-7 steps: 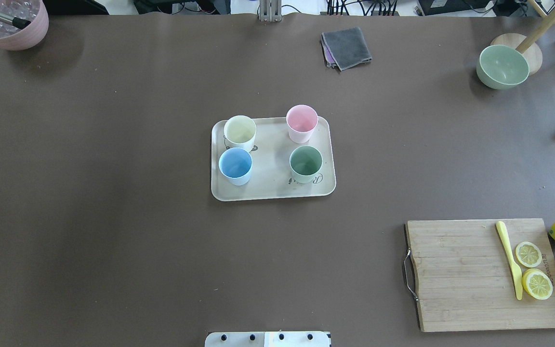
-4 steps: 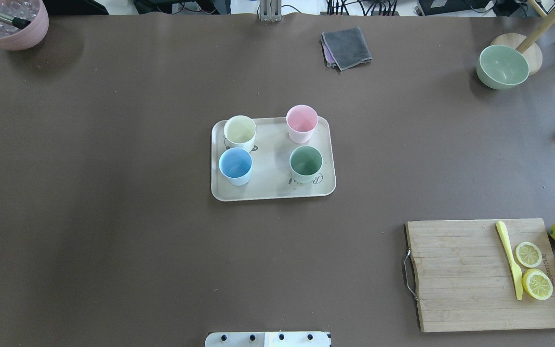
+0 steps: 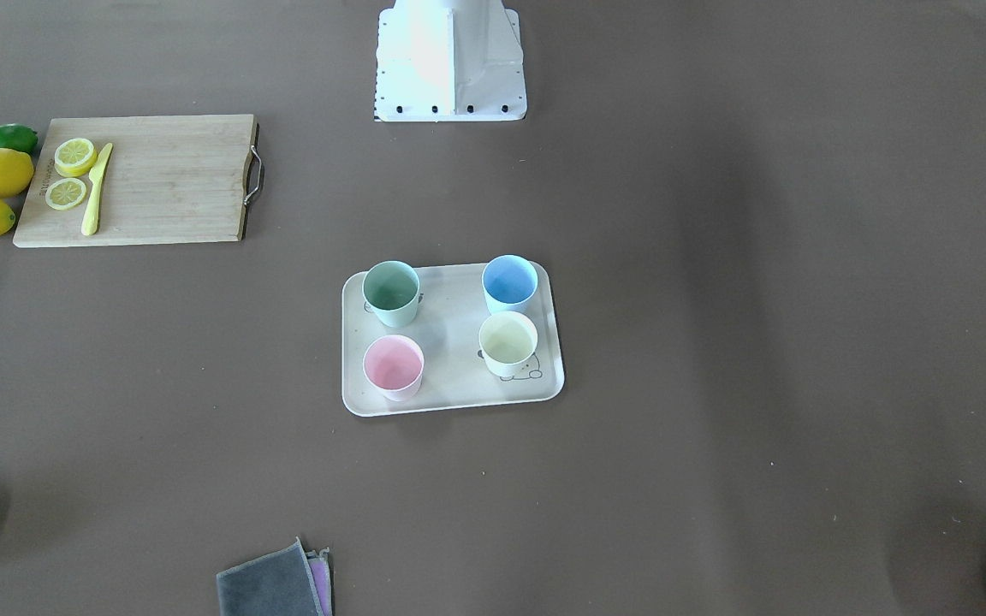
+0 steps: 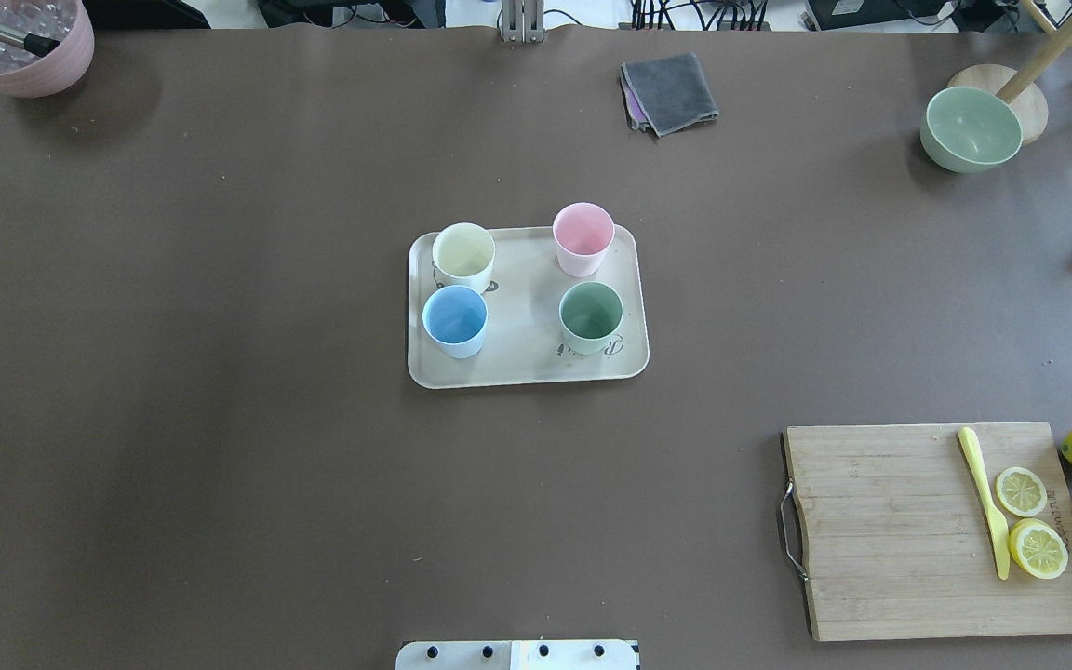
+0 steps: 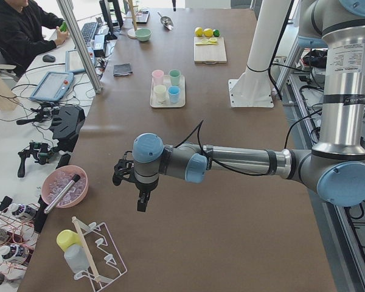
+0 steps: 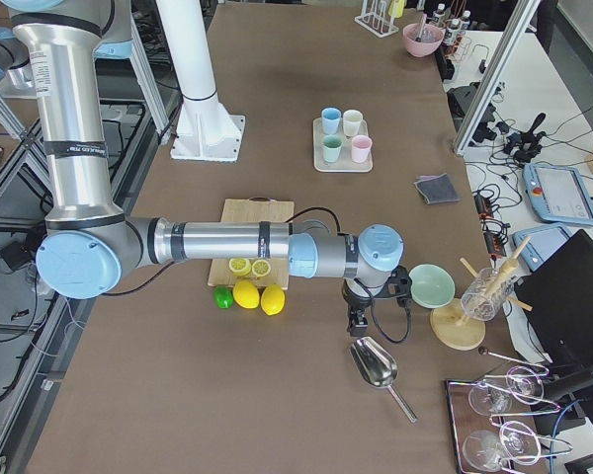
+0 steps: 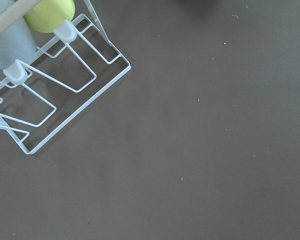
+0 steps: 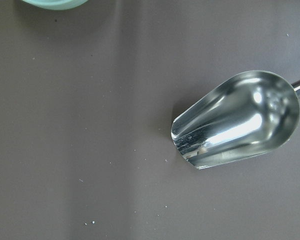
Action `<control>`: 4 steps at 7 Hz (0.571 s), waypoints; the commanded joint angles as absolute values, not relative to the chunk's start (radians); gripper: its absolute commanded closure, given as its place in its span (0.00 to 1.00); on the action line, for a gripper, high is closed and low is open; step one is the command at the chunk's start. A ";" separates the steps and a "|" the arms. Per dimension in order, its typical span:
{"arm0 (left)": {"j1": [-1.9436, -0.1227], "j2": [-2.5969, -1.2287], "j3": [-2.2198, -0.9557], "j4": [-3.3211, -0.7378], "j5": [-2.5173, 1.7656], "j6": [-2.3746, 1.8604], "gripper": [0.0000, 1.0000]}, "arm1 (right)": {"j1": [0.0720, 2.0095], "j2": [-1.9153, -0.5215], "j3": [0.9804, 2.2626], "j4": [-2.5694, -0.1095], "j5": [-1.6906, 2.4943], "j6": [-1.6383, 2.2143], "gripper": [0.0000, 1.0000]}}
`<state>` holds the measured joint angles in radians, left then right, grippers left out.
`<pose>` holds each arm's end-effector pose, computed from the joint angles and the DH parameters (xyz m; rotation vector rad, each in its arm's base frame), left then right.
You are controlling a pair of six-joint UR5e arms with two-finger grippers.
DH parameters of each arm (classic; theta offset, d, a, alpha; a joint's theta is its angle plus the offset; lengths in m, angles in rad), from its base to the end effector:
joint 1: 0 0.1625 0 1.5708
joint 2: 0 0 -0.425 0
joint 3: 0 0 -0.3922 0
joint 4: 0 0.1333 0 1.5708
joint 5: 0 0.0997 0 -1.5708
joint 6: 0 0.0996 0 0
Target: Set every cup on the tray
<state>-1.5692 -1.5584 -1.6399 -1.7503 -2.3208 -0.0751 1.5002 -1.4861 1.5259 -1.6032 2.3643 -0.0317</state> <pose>-0.0646 -0.5004 0.6128 0.1962 0.7543 0.0188 0.0249 -0.5311 0.6395 -0.0084 -0.7938 -0.0998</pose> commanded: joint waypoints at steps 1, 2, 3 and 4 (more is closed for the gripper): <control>-1.569 -1.562 -1.637 -1.750 -2.318 -0.075 0.02 | 1.503 -1.485 1.528 -1.603 2.364 -0.031 0.00; -1.569 -1.559 -1.638 -1.752 -2.316 -0.074 0.02 | 1.506 -1.488 1.528 -1.603 2.364 -0.031 0.00; -1.569 -1.559 -1.638 -1.752 -2.316 -0.074 0.02 | 1.509 -1.488 1.528 -1.605 2.364 -0.031 0.00; -1.569 -1.559 -1.638 -1.752 -2.315 -0.074 0.02 | 1.509 -1.488 1.525 -1.605 2.361 -0.032 0.00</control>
